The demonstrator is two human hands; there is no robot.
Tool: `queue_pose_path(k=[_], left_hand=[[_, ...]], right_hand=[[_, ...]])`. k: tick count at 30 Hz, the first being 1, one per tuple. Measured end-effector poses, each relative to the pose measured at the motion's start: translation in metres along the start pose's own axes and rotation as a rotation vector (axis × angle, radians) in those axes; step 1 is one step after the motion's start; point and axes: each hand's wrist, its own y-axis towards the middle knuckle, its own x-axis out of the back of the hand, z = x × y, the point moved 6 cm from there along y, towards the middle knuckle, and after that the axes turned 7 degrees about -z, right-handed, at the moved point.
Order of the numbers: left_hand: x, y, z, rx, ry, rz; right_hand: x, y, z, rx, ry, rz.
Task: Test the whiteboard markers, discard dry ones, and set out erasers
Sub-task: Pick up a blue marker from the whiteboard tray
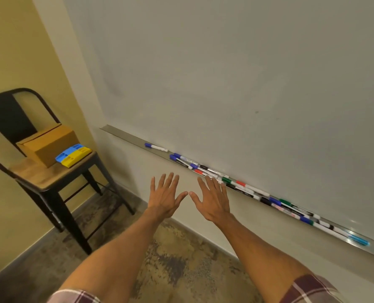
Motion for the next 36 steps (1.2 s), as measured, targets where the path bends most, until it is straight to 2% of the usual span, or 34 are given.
queue_pose_path(k=[8, 18, 25, 36], left_hand=[[-0.003, 0.032, 0.082, 0.065, 0.002, -0.010], [-0.022, 0.114, 0.152, 0.103, -0.037, 0.008], [-0.035, 0.176, 0.179, 0.129, -0.056, 0.061], [-0.075, 0.238, 0.213, 0.067, -0.039, 0.145]], right_hand=[[-0.022, 0.063, 0.067, 0.079, -0.001, 0.028], [-0.055, 0.166, 0.109, 0.135, -0.009, 0.053], [-0.076, 0.239, 0.126, 0.160, -0.029, 0.069], [-0.124, 0.287, 0.143, 0.162, 0.037, 0.119]])
